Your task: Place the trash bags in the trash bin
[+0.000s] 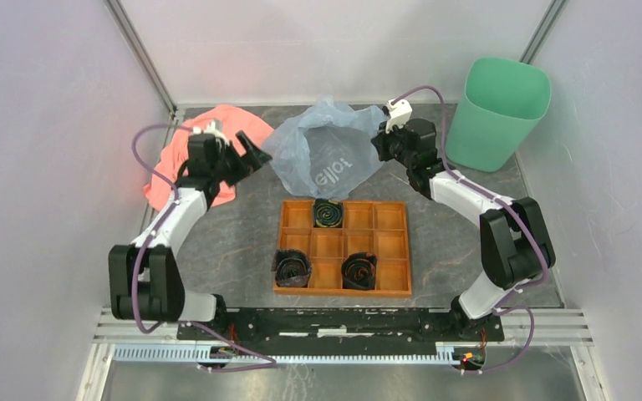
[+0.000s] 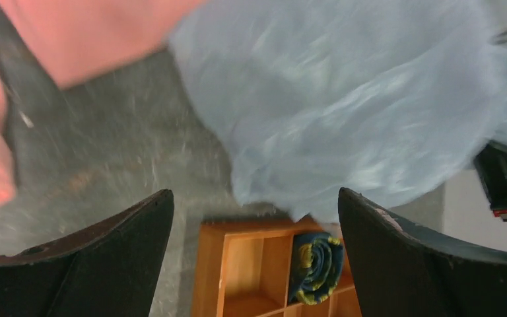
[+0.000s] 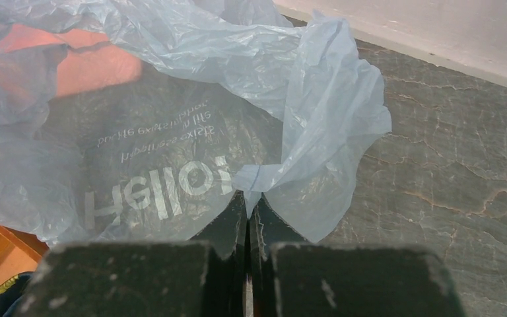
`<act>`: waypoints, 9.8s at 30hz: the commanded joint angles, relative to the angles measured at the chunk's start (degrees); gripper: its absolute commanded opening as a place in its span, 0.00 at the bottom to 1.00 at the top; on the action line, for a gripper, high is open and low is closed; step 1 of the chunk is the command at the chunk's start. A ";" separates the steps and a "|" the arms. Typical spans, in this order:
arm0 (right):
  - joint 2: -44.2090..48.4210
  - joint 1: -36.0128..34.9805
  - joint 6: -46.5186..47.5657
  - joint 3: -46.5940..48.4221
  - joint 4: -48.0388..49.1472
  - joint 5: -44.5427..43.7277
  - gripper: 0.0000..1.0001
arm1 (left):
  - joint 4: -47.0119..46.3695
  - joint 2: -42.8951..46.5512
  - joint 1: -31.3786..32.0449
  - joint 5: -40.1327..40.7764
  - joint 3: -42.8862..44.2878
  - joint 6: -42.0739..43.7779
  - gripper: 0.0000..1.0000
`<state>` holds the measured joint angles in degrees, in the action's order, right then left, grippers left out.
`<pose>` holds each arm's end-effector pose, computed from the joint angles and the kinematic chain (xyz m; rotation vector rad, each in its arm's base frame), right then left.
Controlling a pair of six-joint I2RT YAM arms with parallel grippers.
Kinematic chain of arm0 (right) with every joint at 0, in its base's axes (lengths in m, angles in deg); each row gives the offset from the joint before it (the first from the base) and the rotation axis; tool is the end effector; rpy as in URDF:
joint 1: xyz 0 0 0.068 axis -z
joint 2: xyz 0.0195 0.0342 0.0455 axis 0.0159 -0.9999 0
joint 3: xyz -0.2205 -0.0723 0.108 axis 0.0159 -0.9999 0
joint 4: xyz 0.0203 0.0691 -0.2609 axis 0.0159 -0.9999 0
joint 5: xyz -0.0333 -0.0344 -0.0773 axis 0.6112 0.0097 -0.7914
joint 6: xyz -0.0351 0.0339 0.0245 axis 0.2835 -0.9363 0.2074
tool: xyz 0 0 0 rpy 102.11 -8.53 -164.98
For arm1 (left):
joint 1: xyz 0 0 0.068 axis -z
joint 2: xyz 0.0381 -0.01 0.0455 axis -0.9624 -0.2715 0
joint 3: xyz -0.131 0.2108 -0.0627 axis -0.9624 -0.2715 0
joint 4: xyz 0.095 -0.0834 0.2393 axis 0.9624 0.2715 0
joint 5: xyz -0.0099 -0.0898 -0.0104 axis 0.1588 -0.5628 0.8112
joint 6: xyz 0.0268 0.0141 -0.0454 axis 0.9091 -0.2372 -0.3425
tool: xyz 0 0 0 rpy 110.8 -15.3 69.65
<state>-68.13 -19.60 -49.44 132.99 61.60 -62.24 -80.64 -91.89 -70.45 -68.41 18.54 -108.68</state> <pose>0.3626 0.1411 0.2378 -0.3615 1.8311 0.4269 0.3197 -0.0303 0.2686 -0.3739 2.0823 -0.6434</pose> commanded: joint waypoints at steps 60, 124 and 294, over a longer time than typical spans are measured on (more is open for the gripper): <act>0.33 -3.00 -0.44 12.24 -19.19 1.23 0.98 | -3.68 -17.27 -3.70 -14.42 6.65 -6.89 0.02; 28.65 -4.03 4.26 13.96 4.14 -3.01 0.00 | -8.22 9.62 7.24 2.10 33.83 -5.29 0.02; -7.04 7.44 15.85 37.77 -43.09 -13.32 0.00 | 1.24 12.43 4.47 30.03 0.49 7.53 0.02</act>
<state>-82.45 -8.39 -31.69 174.60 19.02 -77.87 -77.78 -79.52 -65.66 -37.98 18.76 -101.20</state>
